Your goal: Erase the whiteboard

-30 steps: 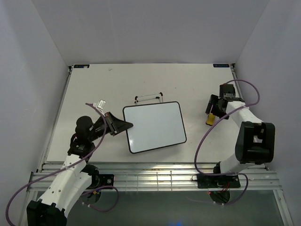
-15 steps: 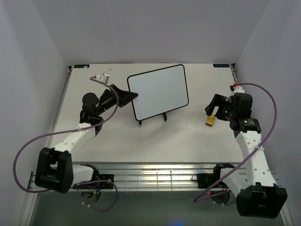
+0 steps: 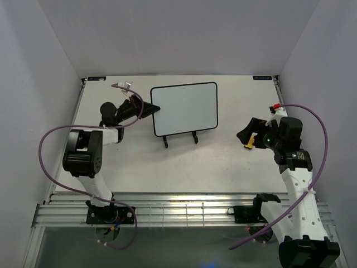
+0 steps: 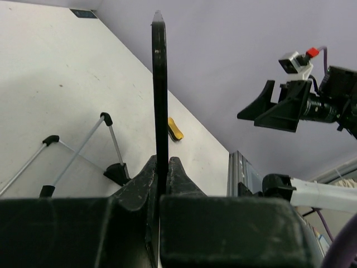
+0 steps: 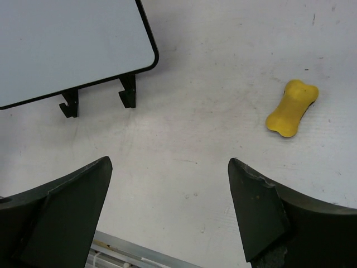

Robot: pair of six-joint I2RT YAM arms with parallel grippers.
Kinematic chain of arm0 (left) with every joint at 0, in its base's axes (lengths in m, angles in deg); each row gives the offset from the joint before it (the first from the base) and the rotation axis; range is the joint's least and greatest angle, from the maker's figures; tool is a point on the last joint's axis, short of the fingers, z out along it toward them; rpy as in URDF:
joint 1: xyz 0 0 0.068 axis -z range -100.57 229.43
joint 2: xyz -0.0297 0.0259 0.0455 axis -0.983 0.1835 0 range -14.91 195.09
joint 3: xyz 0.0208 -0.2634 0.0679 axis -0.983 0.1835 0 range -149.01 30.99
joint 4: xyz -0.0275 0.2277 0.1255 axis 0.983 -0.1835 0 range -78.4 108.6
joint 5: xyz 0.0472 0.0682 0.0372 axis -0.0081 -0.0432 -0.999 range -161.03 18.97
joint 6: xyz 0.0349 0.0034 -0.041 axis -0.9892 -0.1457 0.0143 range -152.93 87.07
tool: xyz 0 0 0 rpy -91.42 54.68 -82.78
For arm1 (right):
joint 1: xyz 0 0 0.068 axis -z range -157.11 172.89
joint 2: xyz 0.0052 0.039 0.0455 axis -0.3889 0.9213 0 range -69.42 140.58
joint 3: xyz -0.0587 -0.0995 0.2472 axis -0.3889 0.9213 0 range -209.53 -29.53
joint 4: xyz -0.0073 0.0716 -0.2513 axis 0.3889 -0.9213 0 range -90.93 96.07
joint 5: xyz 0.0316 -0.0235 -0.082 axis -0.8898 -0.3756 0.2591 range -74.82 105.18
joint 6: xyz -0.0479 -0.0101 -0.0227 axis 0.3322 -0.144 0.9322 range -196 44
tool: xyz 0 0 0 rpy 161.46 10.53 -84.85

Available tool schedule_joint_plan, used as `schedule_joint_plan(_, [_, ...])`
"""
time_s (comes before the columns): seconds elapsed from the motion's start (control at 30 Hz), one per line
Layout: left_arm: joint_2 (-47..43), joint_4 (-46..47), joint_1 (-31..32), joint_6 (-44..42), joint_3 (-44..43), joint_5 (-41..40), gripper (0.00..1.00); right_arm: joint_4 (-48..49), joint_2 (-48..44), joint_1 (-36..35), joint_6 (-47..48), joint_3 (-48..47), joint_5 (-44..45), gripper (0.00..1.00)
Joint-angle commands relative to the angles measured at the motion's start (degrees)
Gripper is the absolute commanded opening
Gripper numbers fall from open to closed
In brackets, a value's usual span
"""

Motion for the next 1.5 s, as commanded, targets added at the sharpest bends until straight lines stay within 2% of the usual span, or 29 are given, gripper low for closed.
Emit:
schedule_joint_plan(0.0, [-1.1, 18.6, -0.3, 0.4, -2.6, 4.0, 0.0, -0.2, -0.4, -0.3, 1.0, 0.1, -2.2, 0.9])
schedule_joint_plan(0.27, [5.0, 19.5, -3.2, -0.1, -3.6, 6.1, 0.0, -0.6, -0.4, -0.6, 1.3, -0.1, -2.6, 0.9])
schedule_joint_plan(0.53, [6.9, 19.5, -4.6, 0.1, -5.3, 5.8, 0.0, -0.8, 0.3, -0.8, 1.3, -1.3, -2.7, 0.9])
schedule_joint_plan(0.77, [9.3, 21.8, -5.2, -0.4, -5.3, 9.3, 0.0, -0.7, 0.1, -0.9, 1.3, -1.6, -2.5, 0.9])
schedule_joint_plan(0.97, [11.1, 22.0, -5.2, -3.1, -5.2, 10.7, 0.0, -0.8, 0.0, -1.0, 1.6, -1.5, -2.9, 0.9])
schedule_joint_plan(1.0, [11.4, 22.1, -7.4, -3.5, -5.4, 11.0, 0.0, -0.9, -0.2, -1.0, 1.6, -1.5, -3.0, 0.9])
schedule_joint_plan(1.17, [12.9, 22.2, -9.4, -8.6, -5.8, 13.5, 0.0, -0.8, -0.8, -1.1, 1.8, -1.4, -3.2, 0.9])
schedule_joint_plan(1.47, [15.1, 23.5, -9.8, -15.8, -3.3, 11.1, 0.0, -0.1, -1.1, -1.1, 1.7, -0.8, -4.1, 0.9])
